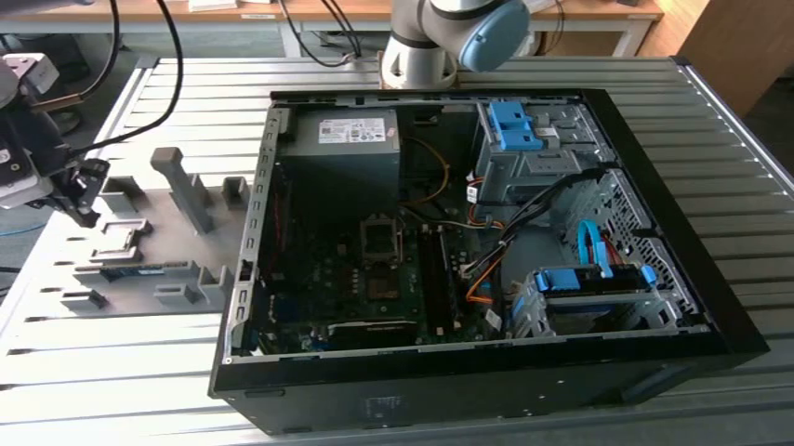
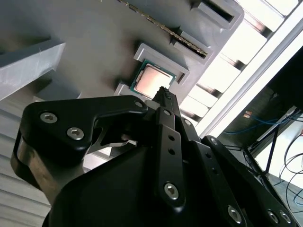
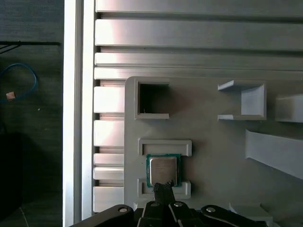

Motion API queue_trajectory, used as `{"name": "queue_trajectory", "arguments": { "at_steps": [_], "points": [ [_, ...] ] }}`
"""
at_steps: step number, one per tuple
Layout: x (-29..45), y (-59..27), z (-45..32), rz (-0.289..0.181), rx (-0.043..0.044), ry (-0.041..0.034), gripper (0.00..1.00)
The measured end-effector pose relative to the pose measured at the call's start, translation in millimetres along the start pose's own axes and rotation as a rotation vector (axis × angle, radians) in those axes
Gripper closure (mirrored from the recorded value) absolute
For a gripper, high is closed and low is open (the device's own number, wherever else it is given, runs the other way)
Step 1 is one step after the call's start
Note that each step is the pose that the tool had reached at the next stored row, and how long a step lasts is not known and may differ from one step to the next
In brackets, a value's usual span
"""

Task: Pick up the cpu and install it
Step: 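Reach for the cpu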

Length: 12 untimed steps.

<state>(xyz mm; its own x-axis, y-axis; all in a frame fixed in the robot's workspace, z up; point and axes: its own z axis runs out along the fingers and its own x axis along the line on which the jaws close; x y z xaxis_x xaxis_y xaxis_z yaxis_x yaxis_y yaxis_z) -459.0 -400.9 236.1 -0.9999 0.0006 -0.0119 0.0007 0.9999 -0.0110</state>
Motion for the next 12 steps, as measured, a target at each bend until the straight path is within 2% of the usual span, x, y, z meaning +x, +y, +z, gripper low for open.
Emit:
{"name": "queue_trajectory", "arguments": {
  "at_steps": [3, 4, 5, 6, 7, 8, 12],
  "points": [
    [-0.8, 0.7, 0.9, 0.001, -0.0438, 0.0000, 0.90],
    [-1.0, 0.8, 1.8, 0.001, -0.0468, -0.0003, 0.90],
    [-1.1, 0.8, 2.3, 0.000, -0.0466, -0.0002, 0.90],
    [-1.1, 0.7, 2.3, 0.000, -0.0402, 0.0003, 0.90],
    [-1.1, 0.7, 2.3, 0.000, -0.0292, 0.0003, 0.90],
    [-1.1, 0.7, 2.5, -0.001, -0.0243, -0.0001, 0.90],
    [-1.1, 0.7, 2.5, -0.001, -0.0233, 0.0000, 0.90]
  ]
}}
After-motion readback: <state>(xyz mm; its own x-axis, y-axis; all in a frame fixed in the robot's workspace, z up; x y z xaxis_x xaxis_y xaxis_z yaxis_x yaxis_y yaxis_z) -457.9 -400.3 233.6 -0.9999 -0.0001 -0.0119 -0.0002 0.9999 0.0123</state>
